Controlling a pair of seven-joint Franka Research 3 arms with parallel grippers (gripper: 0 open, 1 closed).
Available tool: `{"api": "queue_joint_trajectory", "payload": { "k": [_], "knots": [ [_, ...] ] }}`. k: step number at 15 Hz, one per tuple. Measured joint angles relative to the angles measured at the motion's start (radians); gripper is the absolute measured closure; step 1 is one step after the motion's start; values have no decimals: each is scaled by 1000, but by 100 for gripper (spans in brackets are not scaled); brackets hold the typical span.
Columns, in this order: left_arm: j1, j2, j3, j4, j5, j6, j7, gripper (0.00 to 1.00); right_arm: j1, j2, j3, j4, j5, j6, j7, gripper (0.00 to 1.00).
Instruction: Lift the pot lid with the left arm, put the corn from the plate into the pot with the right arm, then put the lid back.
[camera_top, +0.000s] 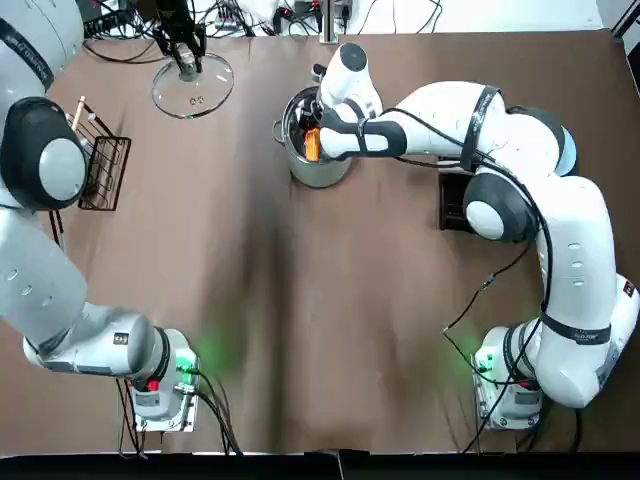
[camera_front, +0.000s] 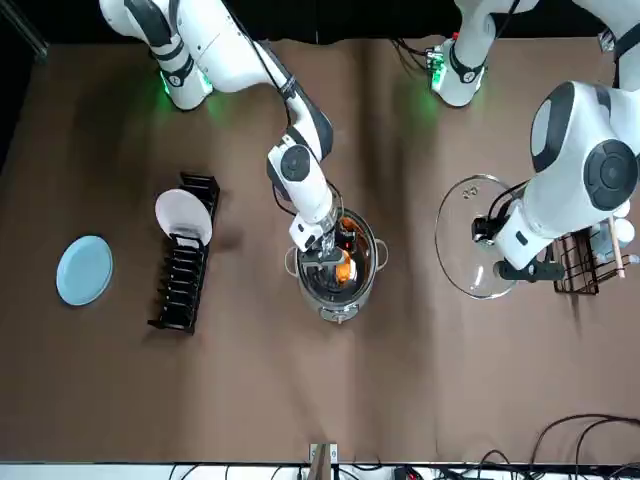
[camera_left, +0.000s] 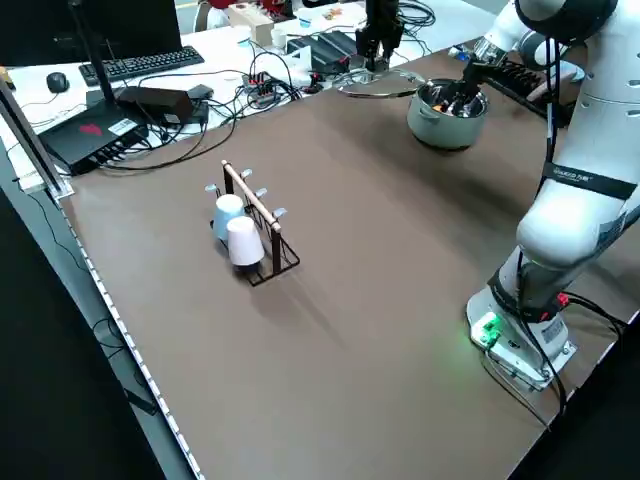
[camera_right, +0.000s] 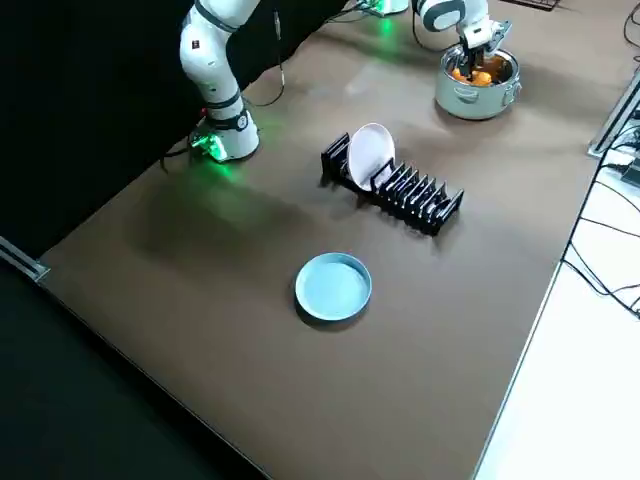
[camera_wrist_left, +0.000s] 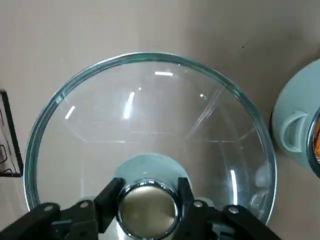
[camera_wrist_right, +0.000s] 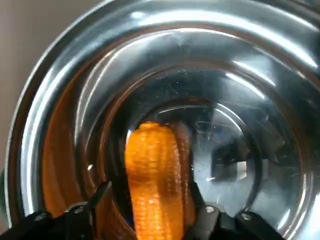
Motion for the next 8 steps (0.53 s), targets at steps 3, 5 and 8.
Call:
{"api": "queue_joint_trajectory", "payload": {
  "k": [3,5,8],
  "knots": [
    [-6,7,-3,-4,0,2,-2,49,1,-3,-1,19,0,-67,1,6],
    [-10,13,-3,-4,0,10,-11,49,1,-3,-2,36,0,-113,1,4],
    [-38,15,-4,-4,-1,19,-73,49,2,-21,-2,64,-1,-147,1,4]
  ]
}}
